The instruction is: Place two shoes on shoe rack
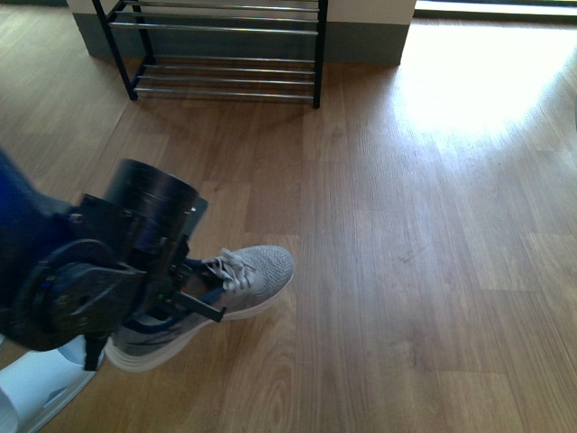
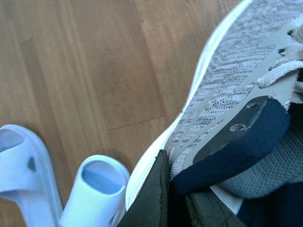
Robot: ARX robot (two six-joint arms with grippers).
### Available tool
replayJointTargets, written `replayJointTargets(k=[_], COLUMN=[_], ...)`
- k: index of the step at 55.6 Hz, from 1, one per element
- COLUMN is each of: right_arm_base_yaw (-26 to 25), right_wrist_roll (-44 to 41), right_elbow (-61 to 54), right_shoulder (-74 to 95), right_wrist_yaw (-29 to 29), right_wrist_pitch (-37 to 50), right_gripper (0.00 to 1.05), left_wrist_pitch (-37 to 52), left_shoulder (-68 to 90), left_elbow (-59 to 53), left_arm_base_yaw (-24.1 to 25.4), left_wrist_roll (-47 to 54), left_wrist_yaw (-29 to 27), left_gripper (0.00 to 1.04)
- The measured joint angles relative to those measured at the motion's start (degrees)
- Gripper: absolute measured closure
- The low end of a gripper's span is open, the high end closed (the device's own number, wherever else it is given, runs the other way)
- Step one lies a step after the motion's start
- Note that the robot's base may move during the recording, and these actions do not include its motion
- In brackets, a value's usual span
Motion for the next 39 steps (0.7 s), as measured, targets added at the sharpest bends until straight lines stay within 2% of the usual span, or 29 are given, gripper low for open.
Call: replayJointTargets(k=[9, 15, 39], right_arm_base_yaw=[0.0, 0.0, 0.0], right_wrist_roll=[0.0, 0.0, 0.0], right_elbow=[0.0, 0.0, 0.0], right_shoulder=[0.0, 0.0, 0.0], right_wrist_yaw=[0.0, 0.0, 0.0], right_wrist_pitch=[0.0, 0.0, 0.0], right_gripper=[1.04, 1.04, 1.04], left_wrist_pitch=[5.3, 5.3, -4.1], left_shoulder=[-16.7, -26.4, -63.6], left_elbow=[-12.8, -17.7, -26.6], left_arm_base_yaw=[4.2, 4.7, 3.8], left_wrist_roll=[-0.3, -1.5, -10.7], left_wrist_yaw=[-1.0, -3.0, -5.6], left_gripper=[1.03, 1.03, 1.03])
